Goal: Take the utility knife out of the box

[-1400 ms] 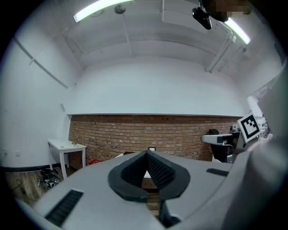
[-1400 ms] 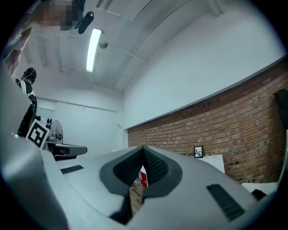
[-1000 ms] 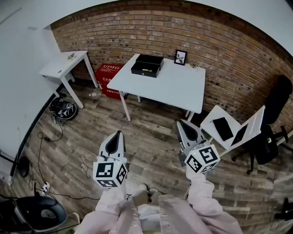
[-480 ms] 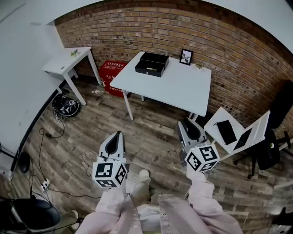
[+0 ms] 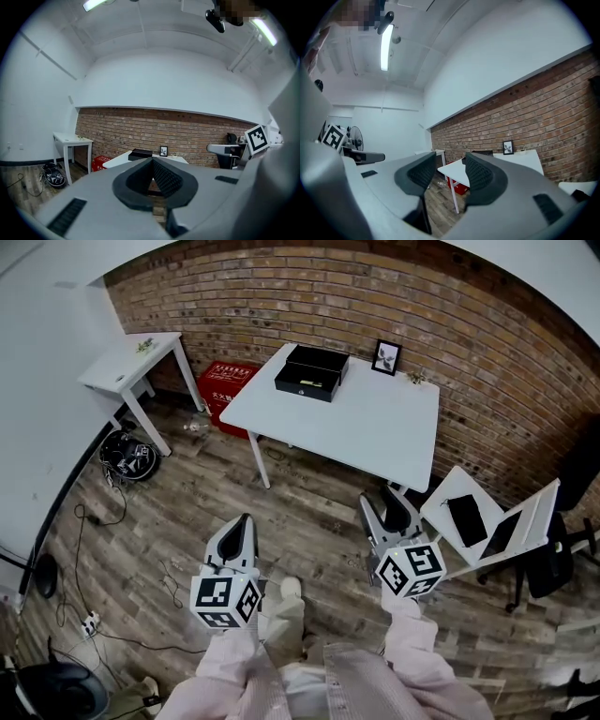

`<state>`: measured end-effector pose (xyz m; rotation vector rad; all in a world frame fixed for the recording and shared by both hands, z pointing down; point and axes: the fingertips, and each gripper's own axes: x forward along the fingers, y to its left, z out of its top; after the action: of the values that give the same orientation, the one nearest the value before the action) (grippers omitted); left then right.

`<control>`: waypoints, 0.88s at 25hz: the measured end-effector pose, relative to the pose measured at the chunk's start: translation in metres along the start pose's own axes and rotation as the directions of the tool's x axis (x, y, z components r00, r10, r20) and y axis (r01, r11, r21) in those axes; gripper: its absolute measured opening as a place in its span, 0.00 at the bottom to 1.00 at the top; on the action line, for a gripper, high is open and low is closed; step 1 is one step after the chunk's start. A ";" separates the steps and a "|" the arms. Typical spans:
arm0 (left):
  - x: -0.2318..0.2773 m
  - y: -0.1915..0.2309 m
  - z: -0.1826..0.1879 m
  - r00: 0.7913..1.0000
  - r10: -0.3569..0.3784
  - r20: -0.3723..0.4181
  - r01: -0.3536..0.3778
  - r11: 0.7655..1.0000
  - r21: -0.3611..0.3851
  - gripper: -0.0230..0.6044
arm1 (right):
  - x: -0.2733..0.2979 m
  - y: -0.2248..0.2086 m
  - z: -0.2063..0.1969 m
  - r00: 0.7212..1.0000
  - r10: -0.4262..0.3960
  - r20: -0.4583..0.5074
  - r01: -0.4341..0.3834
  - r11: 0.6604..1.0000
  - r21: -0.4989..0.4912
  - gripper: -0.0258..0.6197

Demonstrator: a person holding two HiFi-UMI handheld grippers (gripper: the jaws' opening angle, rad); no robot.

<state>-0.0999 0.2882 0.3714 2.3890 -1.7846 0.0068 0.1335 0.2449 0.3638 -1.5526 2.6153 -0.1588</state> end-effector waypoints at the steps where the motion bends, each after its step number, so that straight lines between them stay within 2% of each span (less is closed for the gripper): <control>1: 0.008 0.003 -0.001 1.000 -0.001 -0.004 0.001 1.000 -0.003 0.02 | 0.007 -0.004 -0.002 1.000 -0.003 -0.003 0.003 1.000 0.002 0.32; 5: 0.046 0.018 -0.001 1.000 -0.008 -0.016 0.008 1.000 -0.011 0.02 | 0.042 -0.021 -0.007 1.000 -0.020 -0.016 0.020 1.000 0.006 0.32; 10: 0.095 0.041 0.004 0.999 -0.025 -0.028 0.024 0.999 -0.022 0.02 | 0.086 -0.045 -0.016 0.995 -0.077 -0.064 0.079 0.997 0.022 0.32; 22: 0.194 0.090 0.013 0.996 -0.071 -0.057 0.069 0.996 -0.051 0.02 | 0.178 -0.074 -0.024 0.989 -0.115 -0.097 0.120 0.991 0.052 0.31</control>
<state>-0.1309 0.0775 0.3889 2.3903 -1.6557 0.0240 0.1099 0.0543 0.3922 -1.7200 2.5626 -0.3216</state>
